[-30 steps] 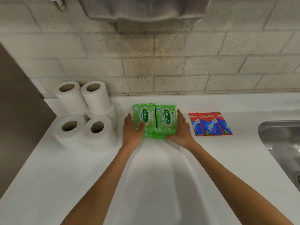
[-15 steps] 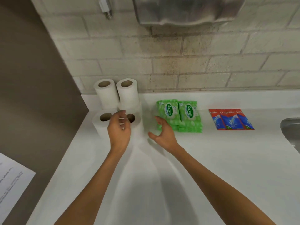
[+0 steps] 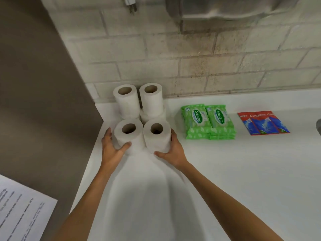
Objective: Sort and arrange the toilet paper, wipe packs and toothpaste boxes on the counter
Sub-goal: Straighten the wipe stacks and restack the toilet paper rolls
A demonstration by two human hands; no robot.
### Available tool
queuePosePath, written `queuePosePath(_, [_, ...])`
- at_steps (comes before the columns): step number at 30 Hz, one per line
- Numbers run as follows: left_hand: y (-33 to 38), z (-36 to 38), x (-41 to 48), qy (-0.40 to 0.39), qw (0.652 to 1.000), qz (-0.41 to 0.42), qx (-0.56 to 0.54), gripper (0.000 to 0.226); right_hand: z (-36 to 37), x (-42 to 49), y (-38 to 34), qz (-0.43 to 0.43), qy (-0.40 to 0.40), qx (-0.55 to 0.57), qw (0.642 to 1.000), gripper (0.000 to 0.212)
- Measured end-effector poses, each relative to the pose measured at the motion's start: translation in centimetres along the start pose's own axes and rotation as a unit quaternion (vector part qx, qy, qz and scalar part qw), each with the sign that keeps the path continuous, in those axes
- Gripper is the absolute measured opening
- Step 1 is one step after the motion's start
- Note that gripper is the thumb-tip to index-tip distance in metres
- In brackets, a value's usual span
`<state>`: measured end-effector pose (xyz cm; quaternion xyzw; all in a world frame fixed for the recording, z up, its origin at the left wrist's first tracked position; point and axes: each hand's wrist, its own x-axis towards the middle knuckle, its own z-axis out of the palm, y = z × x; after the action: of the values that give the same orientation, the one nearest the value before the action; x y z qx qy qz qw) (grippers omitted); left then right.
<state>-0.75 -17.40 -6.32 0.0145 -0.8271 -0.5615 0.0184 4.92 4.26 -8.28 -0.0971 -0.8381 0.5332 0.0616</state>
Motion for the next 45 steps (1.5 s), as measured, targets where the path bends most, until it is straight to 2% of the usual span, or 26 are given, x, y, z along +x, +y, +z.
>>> queuePosePath(3, [-0.9,0.7,0.4,-0.042,0.999,-0.004,-0.011,0.110,0.3,0.4,0.1,-0.004,0.006,0.017,1.000,0.111])
queuePosePath(5, [-1.2,1.2,0.6,-0.041,0.999,0.010,-0.012,0.114,0.4,0.6,0.2,-0.006,0.009,0.029,1.000,0.112])
queuePosePath(11, [-1.3,2.8,1.0,0.001,0.999,0.030,-0.022,0.107,0.8,1.1,0.2,-0.012,0.032,0.036,0.999,0.094])
queuePosePath(19, [-1.1,2.9,0.8,0.022,0.999,0.022,-0.021,0.100,0.1,0.7,-0.2,-0.018,0.027,-0.002,0.999,0.092])
queuePosePath(24, [-0.7,2.0,-0.6,0.033,0.999,0.035,-0.009,0.097,-0.4,-0.8,-0.6,-0.021,0.041,0.017,0.999,0.089])
queuePosePath(28, [2.1,0.2,-1.0,0.063,0.995,0.065,-0.034,0.094,-1.7,-1.4,-3.1,-0.057,0.078,0.060,0.993,0.082])
queuePosePath(33, [8.6,-2.5,0.8,0.106,0.981,0.152,-0.063,0.087,-4.5,0.9,-8.8,-0.134,0.141,0.098,0.976,0.080])
queuePosePath(37, [13.5,-3.5,4.0,0.097,0.974,0.181,-0.091,0.088,-6.4,4.4,-13.1,-0.167,0.147,0.108,0.969,0.079])
queuePosePath(45, [15.7,-2.3,9.2,0.105,0.980,0.158,-0.053,0.090,-6.4,10.2,-15.0,-0.144,0.178,0.040,0.972,0.088])
